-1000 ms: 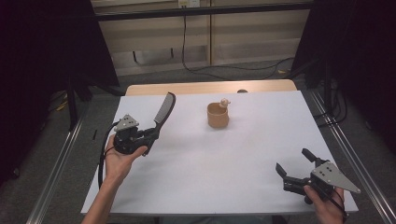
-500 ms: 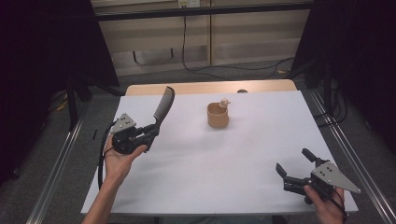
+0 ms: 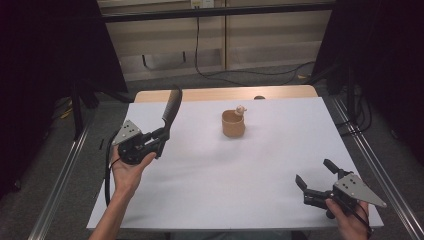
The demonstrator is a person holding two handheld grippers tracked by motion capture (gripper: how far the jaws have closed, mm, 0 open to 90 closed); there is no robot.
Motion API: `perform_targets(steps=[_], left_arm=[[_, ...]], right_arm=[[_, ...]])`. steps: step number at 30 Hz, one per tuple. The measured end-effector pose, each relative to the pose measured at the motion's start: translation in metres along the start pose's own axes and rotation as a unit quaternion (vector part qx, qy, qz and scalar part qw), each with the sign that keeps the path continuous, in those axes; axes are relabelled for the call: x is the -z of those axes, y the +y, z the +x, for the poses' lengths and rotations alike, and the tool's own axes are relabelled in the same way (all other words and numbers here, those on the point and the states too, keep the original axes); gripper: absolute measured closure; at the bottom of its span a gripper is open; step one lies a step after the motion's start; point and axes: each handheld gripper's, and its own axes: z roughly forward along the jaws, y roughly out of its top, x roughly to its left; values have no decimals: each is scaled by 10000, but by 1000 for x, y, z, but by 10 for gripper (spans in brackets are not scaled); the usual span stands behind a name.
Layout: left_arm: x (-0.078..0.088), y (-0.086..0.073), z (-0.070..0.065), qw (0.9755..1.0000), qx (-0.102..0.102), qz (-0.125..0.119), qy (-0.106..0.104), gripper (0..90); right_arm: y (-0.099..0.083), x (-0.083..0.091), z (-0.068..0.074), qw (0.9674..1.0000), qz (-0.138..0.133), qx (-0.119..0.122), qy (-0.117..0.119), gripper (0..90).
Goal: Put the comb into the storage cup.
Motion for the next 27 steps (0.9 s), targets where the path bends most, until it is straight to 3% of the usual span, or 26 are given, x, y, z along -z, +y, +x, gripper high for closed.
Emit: perform_targets(steps=[9,27], left_arm=[[-7,6,-2,9996,36,-272,-60,727],[-43,10,-6,9987,21,-403,-309,727]], right_arm=[[0,0,0,10000,-9,6,-15,0],[0,0,0,10000,-18,-2,1,0]])
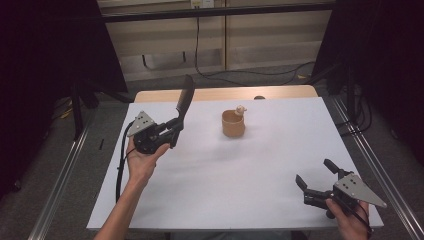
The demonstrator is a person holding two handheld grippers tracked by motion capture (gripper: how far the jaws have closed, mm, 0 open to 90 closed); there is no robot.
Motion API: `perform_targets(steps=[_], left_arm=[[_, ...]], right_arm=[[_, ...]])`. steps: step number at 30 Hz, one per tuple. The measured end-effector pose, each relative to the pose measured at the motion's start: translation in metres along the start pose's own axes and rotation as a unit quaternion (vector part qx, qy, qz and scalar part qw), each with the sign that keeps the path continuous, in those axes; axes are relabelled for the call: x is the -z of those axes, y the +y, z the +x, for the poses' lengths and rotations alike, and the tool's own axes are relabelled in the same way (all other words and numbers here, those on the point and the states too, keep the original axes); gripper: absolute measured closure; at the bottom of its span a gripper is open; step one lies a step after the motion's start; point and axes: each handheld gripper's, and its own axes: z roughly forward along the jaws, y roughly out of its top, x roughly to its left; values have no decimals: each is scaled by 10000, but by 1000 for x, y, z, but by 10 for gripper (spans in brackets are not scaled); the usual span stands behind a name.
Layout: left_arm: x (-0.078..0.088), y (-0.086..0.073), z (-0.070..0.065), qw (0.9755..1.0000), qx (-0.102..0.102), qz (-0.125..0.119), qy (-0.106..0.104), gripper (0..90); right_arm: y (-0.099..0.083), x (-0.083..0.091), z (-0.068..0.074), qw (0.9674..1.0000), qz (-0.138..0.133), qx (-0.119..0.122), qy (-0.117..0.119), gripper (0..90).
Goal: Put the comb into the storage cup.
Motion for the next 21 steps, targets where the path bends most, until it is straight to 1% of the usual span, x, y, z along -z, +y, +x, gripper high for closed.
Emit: perform_targets(steps=[2,4,6,8,10,12,15,21], left_arm=[[-4,1,-1,10000,9,-19,-28,727],[-8,2,-3,10000,-39,-10,-34,727],[-12,3,-5,9999,-18,-66,-86,727],[-17,5,-8,9999,-70,-85,-71,727],[-21,6,-10,9998,-80,-117,-106,727],[-24,8,-12,9997,-152,-145,-111,727],[-29,10,-15,9995,-199,-192,-136,727],[-38,14,-19,9994,-132,-267,-199,727]], right_arm=[[0,0,0,10000,5,2,5,0],[0,0,0,10000,4,-4,2,0],[0,0,0,10000,4,0,-5,0],[0,0,0,10000,3,-2,-3,0],[0,0,0,10000,0,-1,12,0],[0,0,0,10000,-2,1,11,0],[0,0,0,10000,-4,-4,-4,0],[0,1,0,10000,-5,-4,10,0]])
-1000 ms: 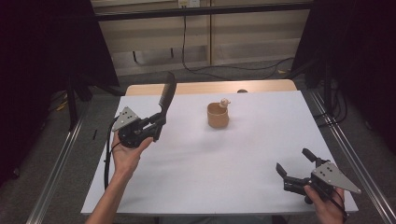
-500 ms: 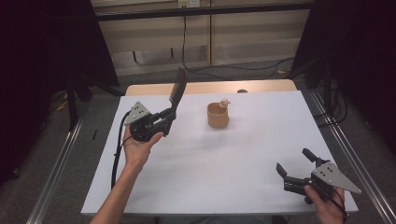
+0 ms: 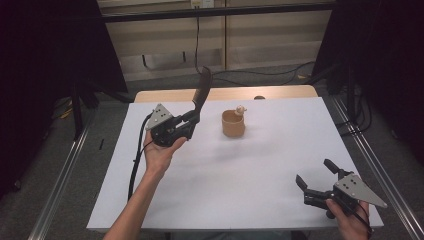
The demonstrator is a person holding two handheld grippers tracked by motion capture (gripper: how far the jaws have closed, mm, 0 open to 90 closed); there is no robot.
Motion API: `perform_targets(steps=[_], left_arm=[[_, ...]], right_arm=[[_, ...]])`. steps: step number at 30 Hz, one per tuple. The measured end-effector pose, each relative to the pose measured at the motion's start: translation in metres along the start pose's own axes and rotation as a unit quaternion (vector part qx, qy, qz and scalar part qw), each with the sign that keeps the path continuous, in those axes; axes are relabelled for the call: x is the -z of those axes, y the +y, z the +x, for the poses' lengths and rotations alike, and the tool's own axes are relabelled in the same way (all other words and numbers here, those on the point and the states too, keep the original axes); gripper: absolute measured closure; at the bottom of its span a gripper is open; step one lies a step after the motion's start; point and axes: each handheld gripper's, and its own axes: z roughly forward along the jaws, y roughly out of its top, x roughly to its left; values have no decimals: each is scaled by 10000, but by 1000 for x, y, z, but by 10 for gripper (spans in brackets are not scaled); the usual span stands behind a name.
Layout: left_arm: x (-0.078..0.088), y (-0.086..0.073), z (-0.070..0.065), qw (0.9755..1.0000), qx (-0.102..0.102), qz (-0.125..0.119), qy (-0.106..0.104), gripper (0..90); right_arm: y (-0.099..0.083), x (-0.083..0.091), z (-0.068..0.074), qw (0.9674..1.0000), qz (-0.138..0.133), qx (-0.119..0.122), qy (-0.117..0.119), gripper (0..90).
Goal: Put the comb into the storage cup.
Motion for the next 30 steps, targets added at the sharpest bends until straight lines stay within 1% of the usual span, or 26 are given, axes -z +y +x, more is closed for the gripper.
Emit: perform_targets(steps=[3,5,6,8,9,11,12,13,14,15,16,22,24,25,27,29,30], left_arm=[[-4,3,-1,10000,8,2,-28,727],[-7,4,-3,10000,27,-49,-41,727],[-8,5,-3,10000,-24,-28,-34,727],[-11,7,-4,10000,-30,-44,-8,727],[-13,8,-4,10000,15,-73,-18,727],[-16,10,-4,10000,1,-69,21,727],[-17,11,-5,9999,-25,-45,102,727],[-19,11,-5,9998,-6,-40,177,727],[-20,11,-5,9998,16,-76,209,727],[-22,10,-5,9997,92,-86,194,727],[-25,10,-5,9997,118,-85,170,728],[-39,8,-5,9998,43,-2,170,728],[-44,8,-6,9998,67,5,160,728],[-46,9,-6,9999,19,12,153,728],[-50,11,-8,9999,36,-48,113,728],[-53,13,-9,9999,-28,-58,100,728],[-54,15,-10,9999,-8,-81,76,728]], right_arm=[[0,0,0,10000,1,-2,0,0],[0,0,0,10000,-2,-6,-4,0],[0,0,0,10000,-5,-6,-4,0],[0,0,0,10000,-2,-8,-3,0],[0,0,0,10000,-5,-4,-2,0],[0,0,0,10000,-8,-3,-10,0],[0,0,0,10000,-8,-4,-11,0],[0,0,0,10000,-8,-5,-9,0],[0,0,0,10000,-8,-9,-8,0],[0,0,0,10000,-8,-8,-4,0],[0,0,0,10000,-9,-8,-3,0],[0,1,0,10000,-33,-20,16,0],[0,1,0,10000,-29,-11,10,0],[0,1,0,10000,-33,-11,10,0],[0,1,0,10000,-39,-10,21,0],[0,2,0,10000,-41,-15,32,0],[0,2,0,10000,-48,-4,34,0]])
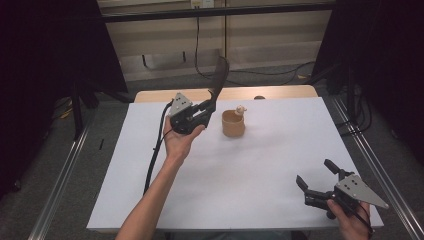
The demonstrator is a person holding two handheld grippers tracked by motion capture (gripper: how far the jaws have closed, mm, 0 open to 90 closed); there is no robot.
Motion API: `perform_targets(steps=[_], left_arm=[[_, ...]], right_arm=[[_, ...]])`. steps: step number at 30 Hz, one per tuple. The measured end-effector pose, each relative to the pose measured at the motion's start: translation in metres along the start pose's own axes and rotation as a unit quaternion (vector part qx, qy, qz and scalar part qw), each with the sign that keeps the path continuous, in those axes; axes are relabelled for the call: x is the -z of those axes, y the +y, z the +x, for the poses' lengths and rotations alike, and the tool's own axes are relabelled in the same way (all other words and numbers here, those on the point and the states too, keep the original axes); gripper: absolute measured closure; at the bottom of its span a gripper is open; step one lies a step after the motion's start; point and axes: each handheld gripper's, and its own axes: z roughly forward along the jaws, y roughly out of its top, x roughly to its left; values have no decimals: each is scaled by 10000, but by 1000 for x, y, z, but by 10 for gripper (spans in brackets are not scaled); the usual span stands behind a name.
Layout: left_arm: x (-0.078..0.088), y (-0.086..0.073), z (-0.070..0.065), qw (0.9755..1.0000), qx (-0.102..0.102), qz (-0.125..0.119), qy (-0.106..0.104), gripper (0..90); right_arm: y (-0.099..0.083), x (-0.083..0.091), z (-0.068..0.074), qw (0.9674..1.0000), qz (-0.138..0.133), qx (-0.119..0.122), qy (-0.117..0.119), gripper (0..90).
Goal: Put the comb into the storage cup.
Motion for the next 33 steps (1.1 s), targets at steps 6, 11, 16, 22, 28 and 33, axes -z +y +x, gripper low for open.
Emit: perform_targets(steps=[6,11,16,22,28,33], left_arm=[[-10,3,-4,9999,-125,-51,88,727],[-19,6,-9,9998,-158,-106,42,728],[-29,9,-10,9996,0,-239,-128,727],[-40,14,-10,9993,4,-311,-191,727],[-48,14,-5,9989,154,-358,-261,727],[-53,14,1,9987,213,-353,-296,727]], right_arm=[[0,0,0,10000,-5,-5,-10,0],[0,1,0,10000,3,-6,-10,0],[0,1,0,10000,0,-6,-4,0],[0,2,0,10000,-10,-4,-18,0],[0,2,0,10000,-33,-11,-11,0],[0,2,0,10000,-28,-18,-15,0]])
